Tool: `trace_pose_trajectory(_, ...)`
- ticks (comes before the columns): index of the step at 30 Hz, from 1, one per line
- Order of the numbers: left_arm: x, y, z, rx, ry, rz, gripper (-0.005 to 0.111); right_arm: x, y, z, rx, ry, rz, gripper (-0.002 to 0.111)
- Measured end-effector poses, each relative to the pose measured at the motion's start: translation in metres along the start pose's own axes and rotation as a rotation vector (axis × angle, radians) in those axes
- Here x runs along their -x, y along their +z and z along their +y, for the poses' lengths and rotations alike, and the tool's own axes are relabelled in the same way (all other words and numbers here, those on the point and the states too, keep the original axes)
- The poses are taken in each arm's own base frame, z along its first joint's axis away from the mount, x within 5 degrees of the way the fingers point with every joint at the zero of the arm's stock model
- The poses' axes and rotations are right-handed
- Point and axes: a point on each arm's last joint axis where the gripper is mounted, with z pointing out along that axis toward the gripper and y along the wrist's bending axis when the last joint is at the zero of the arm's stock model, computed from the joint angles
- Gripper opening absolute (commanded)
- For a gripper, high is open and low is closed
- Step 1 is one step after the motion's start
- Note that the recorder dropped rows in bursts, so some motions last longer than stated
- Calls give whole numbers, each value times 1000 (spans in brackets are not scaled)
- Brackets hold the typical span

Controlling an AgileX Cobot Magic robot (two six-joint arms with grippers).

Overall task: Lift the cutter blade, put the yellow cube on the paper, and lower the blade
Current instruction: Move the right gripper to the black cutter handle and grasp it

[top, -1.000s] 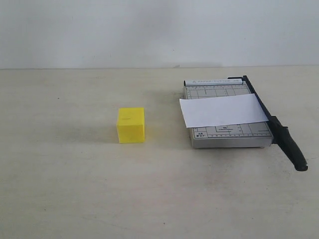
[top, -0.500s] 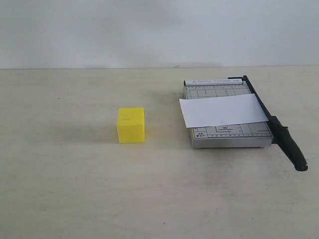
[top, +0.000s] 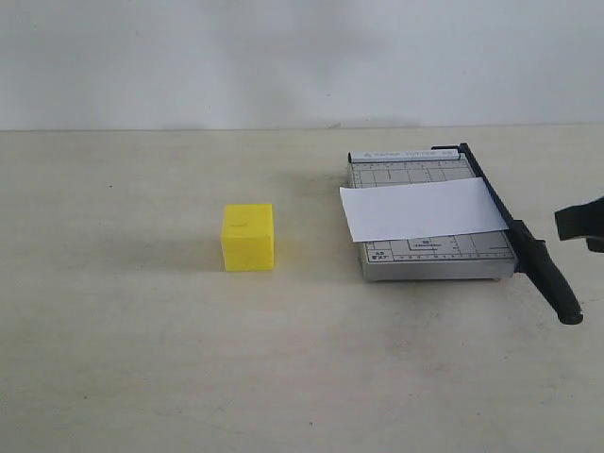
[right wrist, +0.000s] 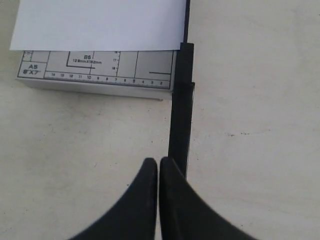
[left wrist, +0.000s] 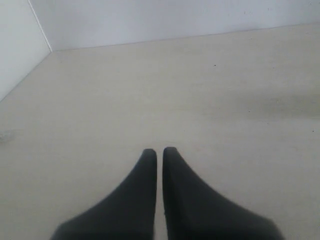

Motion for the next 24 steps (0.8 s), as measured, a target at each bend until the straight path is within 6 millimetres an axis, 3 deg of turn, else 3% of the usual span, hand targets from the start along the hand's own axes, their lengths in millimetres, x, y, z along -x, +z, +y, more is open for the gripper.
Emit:
trace_pose_trajectory(14,0,0,0,0,0,0,4,1,4,-5,-44,-71,21,4)
trace_pose_trajectory(16,0,0,0,0,0,0,4,0,4,-5,-44,-86,35,16)
trace_pose_trajectory(21,0,0,0,0,0,0,4,-2,4,-5,-42,-103,61,66)
trace_pose_trajectory(24,0,0,0,0,0,0,4,-3,4,-5,-41,-103,64,66)
